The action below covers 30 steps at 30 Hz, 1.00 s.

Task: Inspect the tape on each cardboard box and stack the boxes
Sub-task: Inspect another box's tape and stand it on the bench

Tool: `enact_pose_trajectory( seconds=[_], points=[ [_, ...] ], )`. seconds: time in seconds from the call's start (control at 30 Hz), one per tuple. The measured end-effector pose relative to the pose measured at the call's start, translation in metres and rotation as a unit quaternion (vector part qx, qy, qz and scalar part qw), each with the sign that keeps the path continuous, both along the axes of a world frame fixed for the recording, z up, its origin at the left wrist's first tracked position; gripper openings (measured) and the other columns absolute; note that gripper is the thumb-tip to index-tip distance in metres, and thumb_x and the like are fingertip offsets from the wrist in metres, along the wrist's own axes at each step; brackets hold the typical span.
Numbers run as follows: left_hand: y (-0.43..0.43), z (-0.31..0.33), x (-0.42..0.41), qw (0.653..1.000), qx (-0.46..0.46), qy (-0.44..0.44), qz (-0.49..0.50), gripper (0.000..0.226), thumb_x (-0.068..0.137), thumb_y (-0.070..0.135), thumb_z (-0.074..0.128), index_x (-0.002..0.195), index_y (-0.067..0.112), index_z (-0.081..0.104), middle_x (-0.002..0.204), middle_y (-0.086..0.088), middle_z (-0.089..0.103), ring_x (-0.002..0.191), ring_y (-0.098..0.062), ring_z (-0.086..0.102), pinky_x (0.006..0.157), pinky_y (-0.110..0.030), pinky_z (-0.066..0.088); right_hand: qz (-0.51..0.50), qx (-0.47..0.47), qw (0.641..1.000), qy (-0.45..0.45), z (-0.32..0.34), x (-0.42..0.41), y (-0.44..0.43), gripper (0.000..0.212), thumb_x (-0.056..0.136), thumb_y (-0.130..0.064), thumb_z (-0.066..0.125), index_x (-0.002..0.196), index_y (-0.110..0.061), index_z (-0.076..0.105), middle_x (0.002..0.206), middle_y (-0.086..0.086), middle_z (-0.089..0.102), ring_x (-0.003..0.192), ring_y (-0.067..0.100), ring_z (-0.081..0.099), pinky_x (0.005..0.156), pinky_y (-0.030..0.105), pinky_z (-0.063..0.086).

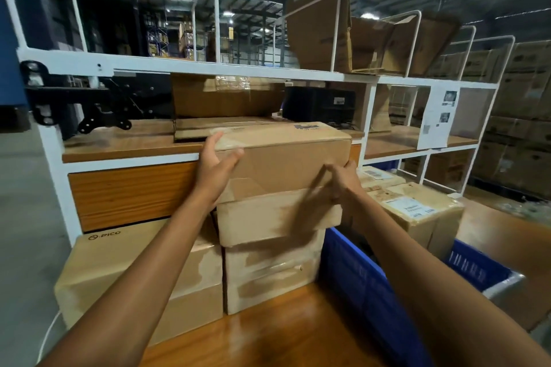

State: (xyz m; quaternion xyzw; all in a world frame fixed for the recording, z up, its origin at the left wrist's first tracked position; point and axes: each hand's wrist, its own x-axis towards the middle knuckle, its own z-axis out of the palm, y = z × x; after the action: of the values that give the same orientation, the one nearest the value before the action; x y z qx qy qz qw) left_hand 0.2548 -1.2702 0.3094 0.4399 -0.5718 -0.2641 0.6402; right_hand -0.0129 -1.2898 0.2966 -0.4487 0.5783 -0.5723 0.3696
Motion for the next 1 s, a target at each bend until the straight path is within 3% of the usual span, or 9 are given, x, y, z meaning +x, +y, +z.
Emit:
enact_pose_trajectory(
  seconds=[0.1, 0.27, 0.43, 0.53, 0.73, 0.83, 0.9, 1.0],
  points=[
    [-0.017, -0.009, 0.0, 0.997, -0.028, -0.052, 0.042, 0.047, 0.089, 0.019, 0.072, 0.13, 0.027, 0.051, 0.143, -0.002, 0.047, 0.127, -0.013, 0.044, 0.108, -0.035, 0.041, 0.031, 0.013, 0.999, 0.028, -0.013, -0.001, -0.023, 0.083, 0.086, -0.008, 0.07, 0.151, -0.02, 0.019, 0.135, 0.01, 0.045, 0.117, 0.03, 0.049, 0.104, 0.059, 0.045],
    [-0.034, -0.015, -0.006, 0.994, -0.042, -0.069, 0.08, 0.039, 0.086, 0.017, 0.076, 0.116, 0.029, 0.054, 0.138, -0.006, 0.049, 0.124, -0.017, 0.047, 0.107, -0.034, 0.042, 0.044, 0.008, 0.998, 0.038, -0.022, -0.005, -0.051, 0.084, 0.085, -0.007, 0.071, 0.15, -0.016, 0.019, 0.138, 0.012, 0.045, 0.125, 0.031, 0.048, 0.106, 0.052, 0.045],
    [-0.044, -0.025, -0.011, 0.985, -0.077, -0.106, 0.11, 0.04, 0.088, 0.017, 0.074, 0.121, 0.025, 0.054, 0.136, -0.004, 0.049, 0.122, -0.01, 0.046, 0.092, 0.001, 0.032, 0.062, -0.012, 0.994, 0.084, -0.03, -0.011, -0.07, 0.088, 0.084, -0.011, 0.076, 0.15, -0.015, 0.018, 0.14, 0.013, 0.046, 0.128, 0.033, 0.049, 0.108, 0.052, 0.044],
    [-0.048, -0.029, -0.011, 0.983, -0.091, -0.113, 0.117, 0.041, 0.088, 0.017, 0.074, 0.123, 0.023, 0.053, 0.134, -0.003, 0.051, 0.124, -0.013, 0.047, 0.096, -0.006, 0.034, 0.073, -0.021, 0.992, 0.097, -0.035, -0.015, -0.076, 0.089, 0.083, -0.012, 0.078, 0.149, -0.018, 0.019, 0.14, 0.011, 0.047, 0.129, 0.032, 0.049, 0.11, 0.056, 0.043],
    [-0.048, -0.028, -0.011, 0.982, -0.061, -0.122, 0.134, 0.05, 0.089, 0.02, 0.074, 0.133, 0.022, 0.05, 0.141, -0.003, 0.047, 0.128, -0.014, 0.044, 0.11, -0.04, 0.04, 0.12, -0.045, 0.99, 0.058, -0.037, -0.02, -0.071, 0.078, 0.084, -0.017, 0.07, 0.145, -0.026, 0.022, 0.138, 0.008, 0.049, 0.127, 0.029, 0.049, 0.111, 0.058, 0.04],
    [-0.038, -0.023, -0.016, 0.981, -0.033, -0.131, 0.141, 0.067, 0.092, 0.03, 0.07, 0.149, 0.025, 0.037, 0.161, -0.007, 0.024, 0.144, -0.019, 0.029, 0.114, -0.032, 0.03, 0.113, -0.058, 0.991, 0.037, -0.038, -0.015, -0.049, 0.07, 0.09, -0.014, 0.068, 0.147, -0.025, 0.029, 0.138, 0.002, 0.051, 0.128, 0.025, 0.049, 0.113, 0.055, 0.038],
    [-0.025, -0.021, -0.02, 0.974, -0.084, -0.126, 0.169, 0.057, 0.098, 0.038, 0.059, 0.15, 0.024, 0.039, 0.167, -0.008, 0.009, 0.151, -0.021, 0.015, 0.112, -0.027, 0.022, 0.109, -0.072, 0.991, 0.018, -0.037, -0.007, -0.027, 0.073, 0.093, -0.013, 0.067, 0.153, -0.025, 0.028, 0.144, 0.002, 0.049, 0.131, 0.023, 0.048, 0.113, 0.051, 0.038],
    [-0.005, -0.028, -0.02, 0.964, -0.169, -0.117, 0.168, 0.047, 0.101, 0.043, 0.046, 0.141, 0.018, 0.053, 0.166, -0.009, 0.016, 0.151, -0.019, 0.019, 0.117, -0.032, 0.026, 0.092, -0.093, 0.991, 0.003, -0.04, 0.009, 0.016, 0.083, 0.092, -0.022, 0.069, 0.159, -0.029, 0.02, 0.156, 0.005, 0.041, 0.134, 0.023, 0.048, 0.111, 0.05, 0.041]
  ],
)
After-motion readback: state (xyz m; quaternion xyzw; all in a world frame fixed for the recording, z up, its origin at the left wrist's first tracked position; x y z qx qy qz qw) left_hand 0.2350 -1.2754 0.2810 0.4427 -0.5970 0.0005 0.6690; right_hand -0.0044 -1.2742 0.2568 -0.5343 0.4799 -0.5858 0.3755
